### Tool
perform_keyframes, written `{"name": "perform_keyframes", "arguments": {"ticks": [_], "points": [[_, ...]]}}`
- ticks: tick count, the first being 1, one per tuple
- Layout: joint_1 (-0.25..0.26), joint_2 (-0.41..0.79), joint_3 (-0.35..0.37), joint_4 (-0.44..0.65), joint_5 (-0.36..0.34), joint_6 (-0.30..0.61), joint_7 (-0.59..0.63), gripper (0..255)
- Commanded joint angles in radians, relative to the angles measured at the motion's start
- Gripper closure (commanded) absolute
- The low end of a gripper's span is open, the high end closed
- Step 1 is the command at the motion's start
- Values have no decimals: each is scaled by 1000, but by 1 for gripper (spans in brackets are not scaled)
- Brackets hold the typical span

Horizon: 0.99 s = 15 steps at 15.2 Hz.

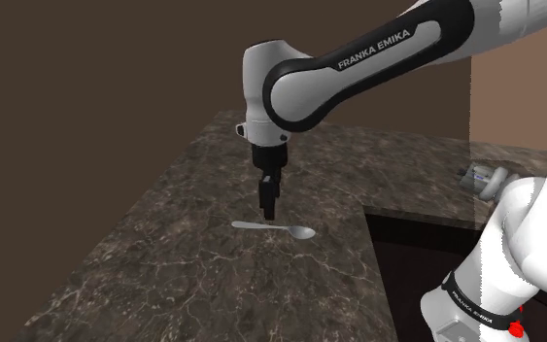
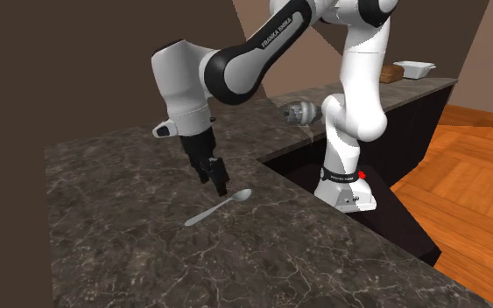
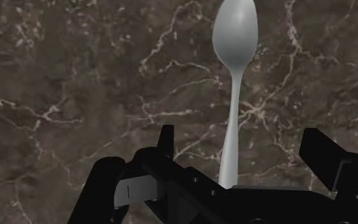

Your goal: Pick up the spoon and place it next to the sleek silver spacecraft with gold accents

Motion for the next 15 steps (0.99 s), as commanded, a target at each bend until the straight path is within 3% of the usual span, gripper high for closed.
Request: {"name": "perform_keyframes", "arguments": {"ticks": [1,8,15], "points": [[13,35,13,10,-6,29,-2,0],[19,66,17,-47,-8,118,1,0],[19,67,17,-47,-8,118,1,0]]}}
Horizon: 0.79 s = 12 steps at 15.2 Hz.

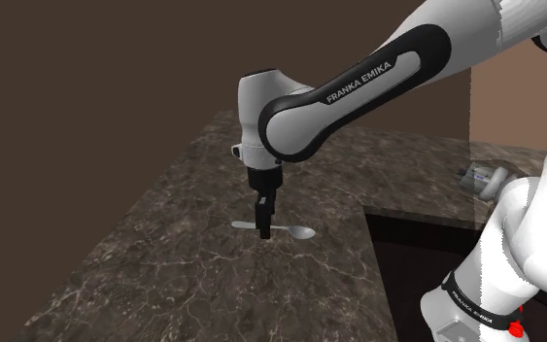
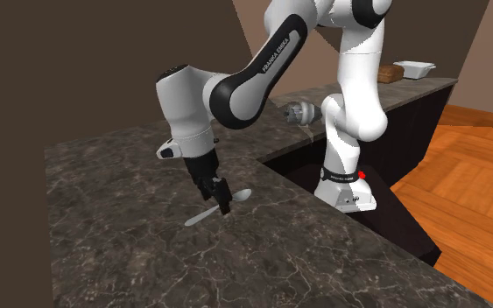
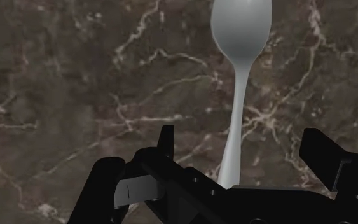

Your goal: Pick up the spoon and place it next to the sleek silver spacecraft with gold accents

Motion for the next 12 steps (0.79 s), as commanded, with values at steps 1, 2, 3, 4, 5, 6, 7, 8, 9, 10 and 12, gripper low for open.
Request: {"name": "perform_keyframes", "arguments": {"ticks": [1,2,3,4,5,6,7,8,9,10,12], "points": [[0,0,0,0,0,0,0,255],[0,0,0,0,0,0,0,255],[0,0,0,0,0,0,0,255],[0,0,0,0,0,0,0,255],[0,-1,0,1,0,-1,0,255],[0,0,0,1,0,-1,0,255],[0,0,0,1,0,-2,0,255],[0,0,0,1,0,-2,0,255],[0,0,0,1,0,-2,0,255],[0,0,0,0,0,0,0,255],[-1,-16,0,10,3,-26,0,255]]}}
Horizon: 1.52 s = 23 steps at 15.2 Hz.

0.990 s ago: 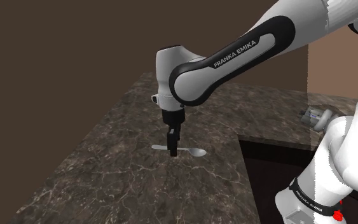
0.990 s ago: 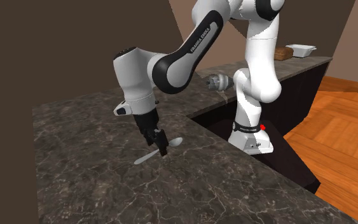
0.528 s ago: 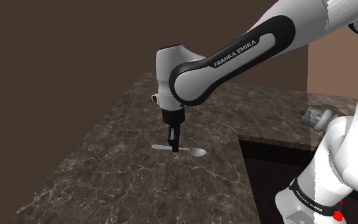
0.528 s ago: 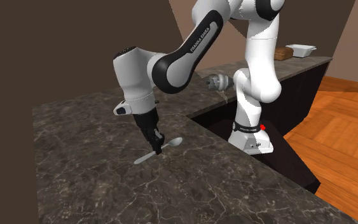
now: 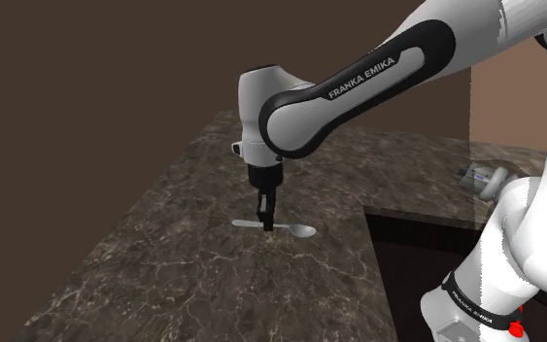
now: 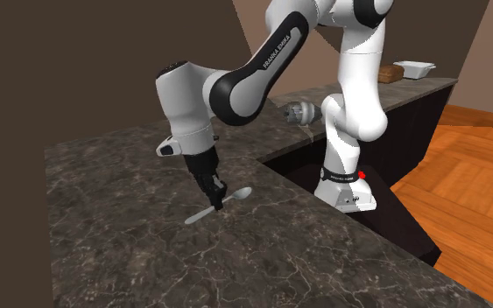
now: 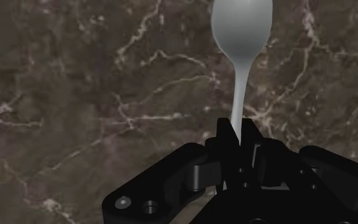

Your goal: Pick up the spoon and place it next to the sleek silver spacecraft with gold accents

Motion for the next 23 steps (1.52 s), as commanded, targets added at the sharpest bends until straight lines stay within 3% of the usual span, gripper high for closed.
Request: {"name": "perform_keyframes", "arguments": {"ticks": [1,23], "points": [[-1,-12,0,11,2,-23,1,255],[-8,-129,-8,187,17,-313,11,255]]}}
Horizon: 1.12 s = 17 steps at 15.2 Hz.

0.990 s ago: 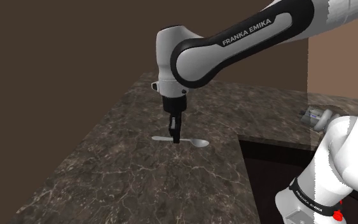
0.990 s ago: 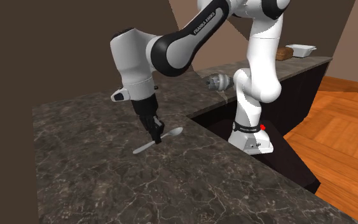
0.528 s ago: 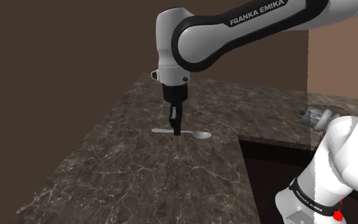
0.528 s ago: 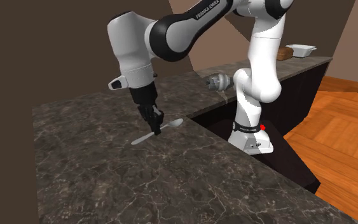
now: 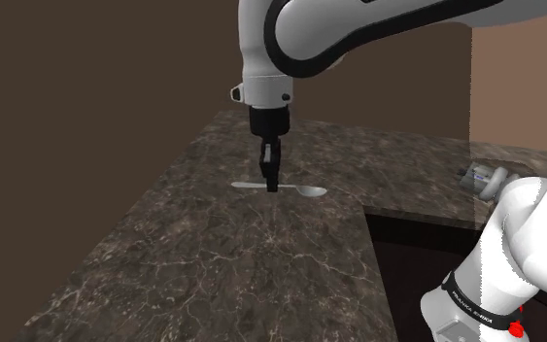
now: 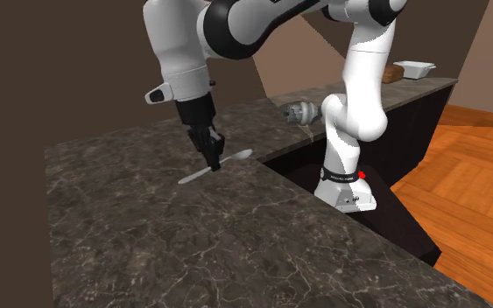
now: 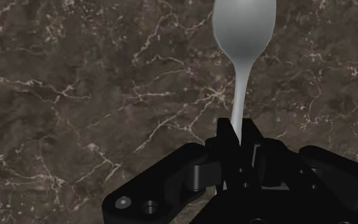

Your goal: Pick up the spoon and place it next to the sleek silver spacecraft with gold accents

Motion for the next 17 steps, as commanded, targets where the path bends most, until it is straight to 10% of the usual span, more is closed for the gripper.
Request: {"name": "perform_keyframes", "arguments": {"ticks": [1,10,17], "points": [[0,-6,-1,21,1,-28,3,255],[-3,-22,-4,121,1,-142,12,255],[-57,-226,-90,-90,2,-151,-138,255]]}}
